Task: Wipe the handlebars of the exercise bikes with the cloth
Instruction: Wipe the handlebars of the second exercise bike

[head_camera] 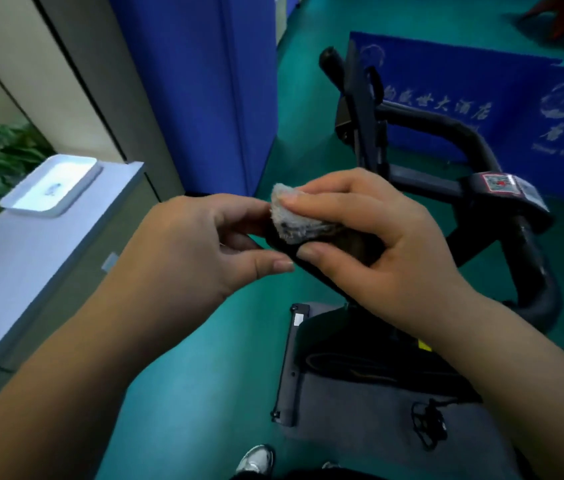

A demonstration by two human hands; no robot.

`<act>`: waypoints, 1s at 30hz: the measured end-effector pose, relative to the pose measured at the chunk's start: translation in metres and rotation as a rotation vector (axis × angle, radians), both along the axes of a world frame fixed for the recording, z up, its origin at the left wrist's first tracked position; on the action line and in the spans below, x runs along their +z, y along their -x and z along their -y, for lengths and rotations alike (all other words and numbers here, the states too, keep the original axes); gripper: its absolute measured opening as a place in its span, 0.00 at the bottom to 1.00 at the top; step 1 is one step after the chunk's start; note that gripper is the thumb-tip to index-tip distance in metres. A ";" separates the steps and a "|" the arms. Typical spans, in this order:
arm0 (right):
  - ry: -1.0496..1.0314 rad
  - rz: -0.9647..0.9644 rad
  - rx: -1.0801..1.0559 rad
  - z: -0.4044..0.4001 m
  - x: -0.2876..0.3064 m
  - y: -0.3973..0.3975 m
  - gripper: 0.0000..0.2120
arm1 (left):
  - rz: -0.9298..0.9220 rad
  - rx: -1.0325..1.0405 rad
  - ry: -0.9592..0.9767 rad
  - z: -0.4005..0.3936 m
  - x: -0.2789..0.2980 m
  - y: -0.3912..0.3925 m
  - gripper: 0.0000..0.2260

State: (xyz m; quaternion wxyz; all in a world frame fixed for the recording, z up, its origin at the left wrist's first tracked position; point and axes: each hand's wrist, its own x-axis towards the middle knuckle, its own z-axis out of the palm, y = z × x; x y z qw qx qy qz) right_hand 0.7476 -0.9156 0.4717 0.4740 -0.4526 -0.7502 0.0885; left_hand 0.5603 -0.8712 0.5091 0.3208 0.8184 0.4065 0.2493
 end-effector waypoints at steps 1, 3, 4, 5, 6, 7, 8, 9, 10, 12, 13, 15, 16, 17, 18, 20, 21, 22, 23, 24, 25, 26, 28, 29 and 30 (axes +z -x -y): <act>0.006 0.000 0.018 0.005 -0.004 -0.006 0.15 | 0.008 0.036 -0.010 0.004 -0.002 -0.001 0.19; 0.012 0.013 0.016 0.018 -0.015 -0.017 0.13 | 0.008 0.122 -0.037 0.012 -0.007 -0.004 0.21; 0.014 0.027 0.001 0.023 -0.019 -0.021 0.12 | 0.009 0.165 -0.047 0.015 -0.008 -0.006 0.22; 0.012 0.038 -0.013 0.025 -0.023 -0.023 0.12 | 0.013 0.201 -0.055 0.018 -0.009 -0.007 0.22; 0.006 0.032 -0.022 0.025 -0.023 -0.023 0.11 | 0.013 0.224 -0.060 0.021 -0.009 -0.010 0.23; -0.001 0.009 -0.028 0.023 -0.022 -0.020 0.10 | 0.007 0.237 -0.065 0.023 -0.008 -0.011 0.23; -0.012 -0.026 -0.034 0.018 -0.018 -0.016 0.09 | -0.003 0.244 -0.071 0.026 -0.007 -0.013 0.23; -0.026 -0.063 -0.037 0.011 -0.013 -0.010 0.09 | -0.014 0.245 -0.074 0.027 -0.007 -0.014 0.22; -0.041 -0.090 -0.038 0.003 -0.007 -0.003 0.09 | -0.022 0.241 -0.074 0.028 -0.006 -0.014 0.20; -0.064 -0.092 -0.029 -0.011 0.002 0.009 0.10 | -0.036 0.243 -0.081 0.029 -0.005 -0.013 0.16; -0.066 -0.074 -0.011 -0.014 0.005 0.011 0.10 | -0.040 0.251 -0.085 0.029 -0.006 -0.012 0.16; -0.061 -0.030 0.025 -0.013 0.003 0.006 0.10 | -0.029 0.255 -0.072 0.031 -0.008 -0.010 0.17; -0.054 -0.014 0.031 -0.007 -0.001 -0.001 0.10 | -0.018 0.256 -0.062 0.032 -0.009 -0.010 0.19; -0.039 -0.002 0.029 0.001 -0.008 -0.009 0.10 | -0.010 0.265 -0.055 0.033 -0.010 -0.009 0.21; -0.022 0.008 0.018 0.011 -0.015 -0.017 0.10 | -0.005 0.279 -0.049 0.034 -0.012 -0.009 0.23; 0.007 0.034 -0.031 0.029 -0.028 -0.027 0.10 | -0.003 0.293 -0.063 0.035 -0.014 -0.009 0.24; 0.019 0.049 -0.061 0.033 -0.031 -0.029 0.10 | -0.012 0.291 -0.083 0.036 -0.015 -0.010 0.24; 0.031 0.057 -0.086 0.034 -0.030 -0.028 0.10 | -0.022 0.288 -0.104 0.037 -0.016 -0.011 0.24; 0.042 0.051 -0.102 0.032 -0.027 -0.026 0.09 | -0.030 0.291 -0.122 0.039 -0.016 -0.013 0.24; 0.045 0.030 -0.112 0.027 -0.021 -0.021 0.08 | -0.035 0.302 -0.136 0.041 -0.017 -0.014 0.25; 0.040 0.001 -0.119 0.021 -0.014 -0.016 0.08 | -0.038 0.319 -0.150 0.042 -0.017 -0.016 0.26; 0.029 -0.025 -0.122 0.016 -0.008 -0.010 0.08 | -0.040 0.336 -0.163 0.043 -0.018 -0.018 0.26; 0.024 -0.043 -0.105 0.010 -0.003 -0.004 0.09 | -0.032 0.364 -0.181 0.045 -0.020 -0.022 0.26; 0.047 -0.039 -0.083 0.011 -0.003 -0.006 0.09 | -0.024 0.385 -0.184 0.047 -0.022 -0.023 0.25; 0.085 -0.022 -0.061 0.014 -0.005 -0.011 0.09 | -0.019 0.409 -0.183 0.049 -0.022 -0.025 0.24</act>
